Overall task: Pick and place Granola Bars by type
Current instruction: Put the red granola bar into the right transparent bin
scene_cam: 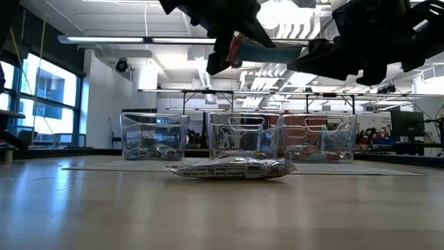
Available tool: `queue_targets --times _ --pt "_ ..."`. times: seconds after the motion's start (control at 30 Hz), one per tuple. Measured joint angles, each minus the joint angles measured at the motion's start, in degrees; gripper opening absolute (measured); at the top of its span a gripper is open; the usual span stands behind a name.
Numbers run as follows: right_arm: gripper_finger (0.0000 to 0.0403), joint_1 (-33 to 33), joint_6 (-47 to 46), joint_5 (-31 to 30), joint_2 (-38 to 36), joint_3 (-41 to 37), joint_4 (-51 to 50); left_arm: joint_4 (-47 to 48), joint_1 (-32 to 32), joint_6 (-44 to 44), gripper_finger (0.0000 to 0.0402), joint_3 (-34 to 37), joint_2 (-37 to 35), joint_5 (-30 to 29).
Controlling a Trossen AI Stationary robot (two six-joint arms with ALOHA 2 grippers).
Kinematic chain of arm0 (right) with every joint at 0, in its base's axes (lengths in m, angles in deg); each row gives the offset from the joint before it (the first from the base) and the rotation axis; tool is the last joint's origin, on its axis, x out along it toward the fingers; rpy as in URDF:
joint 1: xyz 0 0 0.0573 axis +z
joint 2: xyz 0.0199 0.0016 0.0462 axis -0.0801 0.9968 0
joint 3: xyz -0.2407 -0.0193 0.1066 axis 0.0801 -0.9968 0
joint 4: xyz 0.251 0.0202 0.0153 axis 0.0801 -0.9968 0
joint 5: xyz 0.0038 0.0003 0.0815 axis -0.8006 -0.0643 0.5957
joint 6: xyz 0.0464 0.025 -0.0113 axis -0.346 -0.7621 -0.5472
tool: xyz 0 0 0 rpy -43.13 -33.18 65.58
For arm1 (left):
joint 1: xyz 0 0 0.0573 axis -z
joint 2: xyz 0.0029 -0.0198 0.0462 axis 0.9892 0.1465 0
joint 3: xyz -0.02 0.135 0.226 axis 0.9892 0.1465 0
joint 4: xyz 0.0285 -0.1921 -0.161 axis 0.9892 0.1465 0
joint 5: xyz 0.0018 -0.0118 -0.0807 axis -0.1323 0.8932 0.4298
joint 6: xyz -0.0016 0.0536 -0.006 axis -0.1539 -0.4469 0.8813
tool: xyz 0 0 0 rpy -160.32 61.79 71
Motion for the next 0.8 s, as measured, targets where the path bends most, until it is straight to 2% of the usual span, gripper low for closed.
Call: queue_targets --times 0.27,0.5,0.67,0.8 --pt "0.0117 2.3 1.9 0.9 0.0 0.0 0.6 -2.0 -1.8 0.2 0.0085 0.0 0.0 4.1" --pt "0.0117 3.6 1.9 1.0 0.0 0.0 5.9 -2.3 -1.7 0.2 0.0085 0.0 0.5 6.5" --pt "0.0117 4.1 1.9 6.1 0.0 0.0 7.9 -3.8 -1.7 0.3 0.0085 0.0 1.7 7.6" --pt "0.0117 4.1 1.9 9.8 -0.1 0.0 6.7 -9.4 -1.7 0.4 0.0085 0.0 2.5 11.3"
